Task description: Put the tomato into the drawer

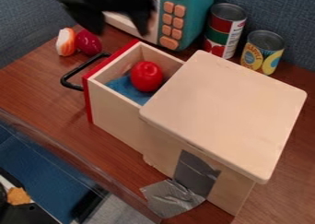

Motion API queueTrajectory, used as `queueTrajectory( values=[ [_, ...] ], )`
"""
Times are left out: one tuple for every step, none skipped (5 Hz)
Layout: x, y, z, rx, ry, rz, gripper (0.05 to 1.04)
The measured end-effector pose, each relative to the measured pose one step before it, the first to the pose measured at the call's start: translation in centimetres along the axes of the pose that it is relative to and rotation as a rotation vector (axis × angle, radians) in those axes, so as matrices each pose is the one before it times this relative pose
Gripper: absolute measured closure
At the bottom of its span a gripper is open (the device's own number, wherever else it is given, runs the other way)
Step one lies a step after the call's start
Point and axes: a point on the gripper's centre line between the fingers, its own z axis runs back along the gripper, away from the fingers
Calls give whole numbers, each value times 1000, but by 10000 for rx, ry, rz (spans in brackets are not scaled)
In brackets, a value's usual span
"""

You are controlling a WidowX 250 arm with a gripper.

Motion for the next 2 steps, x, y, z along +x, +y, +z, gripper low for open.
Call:
queueTrajectory(
  values=[
    [52,3264,2066,-15,168,-1216,83],
    [-920,2164,635,118,1117,-1566,83]
  ],
)
